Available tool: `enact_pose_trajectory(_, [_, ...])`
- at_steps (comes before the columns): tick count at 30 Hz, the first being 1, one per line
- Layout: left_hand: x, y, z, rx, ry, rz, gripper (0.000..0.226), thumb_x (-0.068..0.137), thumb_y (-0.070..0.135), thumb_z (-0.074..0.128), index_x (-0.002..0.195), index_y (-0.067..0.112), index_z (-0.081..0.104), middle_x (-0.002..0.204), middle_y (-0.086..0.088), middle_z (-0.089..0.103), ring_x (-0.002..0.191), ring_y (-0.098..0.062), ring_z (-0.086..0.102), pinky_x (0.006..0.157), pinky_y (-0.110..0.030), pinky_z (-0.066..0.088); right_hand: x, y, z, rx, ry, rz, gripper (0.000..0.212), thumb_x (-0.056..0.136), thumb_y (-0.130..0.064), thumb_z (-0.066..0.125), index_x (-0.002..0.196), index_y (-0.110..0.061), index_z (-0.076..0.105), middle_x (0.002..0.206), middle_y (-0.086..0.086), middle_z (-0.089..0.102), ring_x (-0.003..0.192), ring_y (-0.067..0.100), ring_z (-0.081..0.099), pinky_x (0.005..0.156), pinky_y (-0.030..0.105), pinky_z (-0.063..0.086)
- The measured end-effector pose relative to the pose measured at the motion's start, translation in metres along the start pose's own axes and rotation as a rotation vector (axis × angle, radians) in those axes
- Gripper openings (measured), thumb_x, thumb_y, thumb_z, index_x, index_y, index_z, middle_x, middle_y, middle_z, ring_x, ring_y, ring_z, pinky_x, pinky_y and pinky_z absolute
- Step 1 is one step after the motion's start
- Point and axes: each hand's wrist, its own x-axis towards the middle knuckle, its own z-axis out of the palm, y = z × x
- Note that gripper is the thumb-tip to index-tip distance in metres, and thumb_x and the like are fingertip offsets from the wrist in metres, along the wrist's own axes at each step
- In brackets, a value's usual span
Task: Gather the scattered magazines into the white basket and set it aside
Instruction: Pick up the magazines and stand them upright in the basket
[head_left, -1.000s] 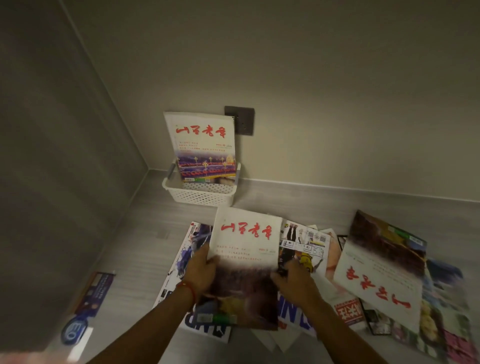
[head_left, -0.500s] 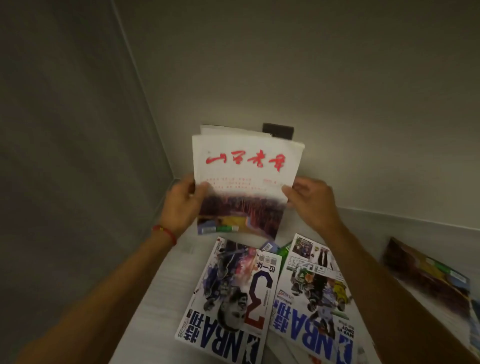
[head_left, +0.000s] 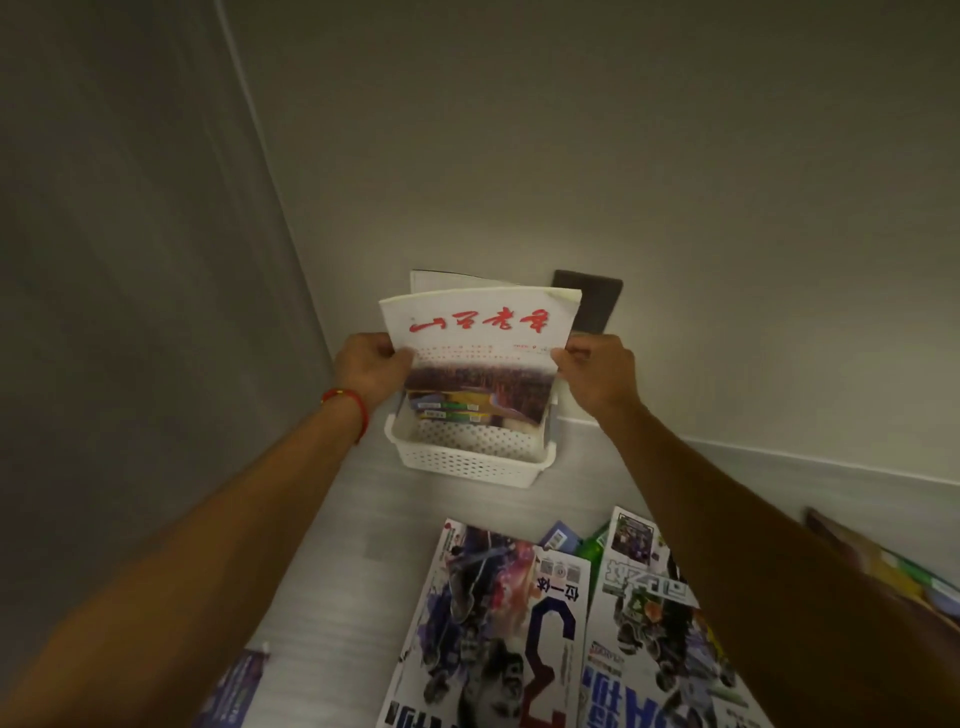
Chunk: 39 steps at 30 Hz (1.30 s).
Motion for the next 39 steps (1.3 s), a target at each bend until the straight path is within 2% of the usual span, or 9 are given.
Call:
enact_pose_trajectory(6, [0.024,-0.028,0.022,-0.007,-0.031,-0.068,0.027,0.08,0.021,0.069,0.1,0.004,0.076,0.099,-0.018,0.077,0.096,-0.034,0.073,0.088,-0.054,0.058,0.006,0.019,0.018,-0.019,-0.026,0.11,0.02,0.094,-0.026,0.064,0.087,-0.01,0.073,0.092,0.007,0.075,0.072,0.016,0.066,0.071,0.022,0.054])
enact_pose_trajectory(11, [0.025,-0.03,0.029,0.043,-0.014,-0.058,0.03,0.085,0.024,0.067,0.109,0.008,0.073,0.11,-0.014,0.075,0.101,-0.03,0.07,0.095,-0.048,0.056,0.003,0.024,0.028,-0.058,-0.067,0.126,0.021,0.099,-0.023,0.057,0.094,-0.007,0.07,0.101,0.01,0.074,0.076,0.016,0.062,0.069,0.016,0.048])
enact_pose_trajectory(17, [0.011,-0.025,0.037,-0.13,-0.132,-0.099,0.059,0.087,0.002,0.064,0.142,0.009,0.046,0.146,-0.012,0.051,0.129,-0.029,0.053,0.108,-0.042,0.045,-0.01,0.031,0.013,0.072,-0.176,0.214,0.03,0.097,-0.013,0.058,0.126,-0.01,0.061,0.132,0.007,0.063,0.119,0.026,0.061,0.105,0.04,0.048])
enact_pose_trajectory(20, [-0.004,-0.026,0.041,-0.195,-0.146,-0.16,0.074,0.09,0.001,0.063,0.154,0.01,0.026,0.158,-0.011,0.035,0.14,-0.028,0.041,0.111,-0.036,0.038,-0.034,0.049,-0.006,0.172,-0.214,0.23,0.035,0.095,-0.011,0.057,0.13,-0.013,0.06,0.13,0.006,0.064,0.12,0.024,0.061,0.105,0.043,0.048])
enact_pose_trajectory(23, [-0.035,-0.023,0.049,-0.051,-0.053,-0.044,0.053,0.088,-0.002,0.063,0.139,0.005,0.048,0.142,-0.017,0.053,0.128,-0.031,0.052,0.106,-0.036,0.042,-0.074,0.08,-0.028,0.122,-0.274,0.203,0.023,0.096,-0.013,0.056,0.115,-0.015,0.069,0.114,0.004,0.069,0.102,0.02,0.067,0.096,0.042,0.054])
enact_pose_trajectory(26, [-0.085,-0.026,0.067,0.078,-0.021,0.119,0.04,0.083,-0.011,0.056,0.12,0.004,0.062,0.124,-0.018,0.064,0.109,-0.033,0.062,0.096,-0.038,0.05,-0.123,0.126,-0.053,-0.083,-0.269,0.184,0.02,0.098,-0.018,0.054,0.107,-0.017,0.072,0.104,-0.008,0.067,0.093,0.012,0.064,0.089,0.023,0.049])
enact_pose_trajectory(29, [-0.147,-0.032,0.104,0.199,-0.154,0.179,0.039,0.08,-0.01,0.056,0.109,0.012,0.068,0.121,-0.011,0.065,0.108,-0.028,0.063,0.095,-0.035,0.051,-0.178,0.177,-0.084,-0.206,-0.176,0.298,0.019,0.097,-0.017,0.054,0.097,-0.021,0.072,0.094,-0.002,0.069,0.087,0.016,0.064,0.072,0.015,0.042])
enact_pose_trajectory(35, [-0.255,-0.03,0.203,0.414,-0.599,0.301,0.031,0.084,0.001,0.062,0.11,0.016,0.07,0.122,-0.004,0.066,0.113,-0.02,0.061,0.096,-0.02,0.044,-0.258,0.263,-0.174,-0.305,0.142,0.664,0.015,0.092,-0.022,0.06,0.1,-0.012,0.067,0.101,0.012,0.069,0.087,0.025,0.064,0.082,0.034,0.053])
enact_pose_trajectory(39, [-0.301,-0.027,0.254,0.525,-0.874,0.352,0.031,0.089,0.007,0.061,0.119,0.009,0.068,0.126,-0.011,0.064,0.119,-0.025,0.059,0.103,-0.023,0.042,-0.283,0.311,-0.216,-0.432,0.093,1.025,0.073,0.089,-0.052,0.06,0.14,-0.006,0.038,0.143,0.024,0.041,0.13,0.041,0.042,0.106,0.052,0.041])
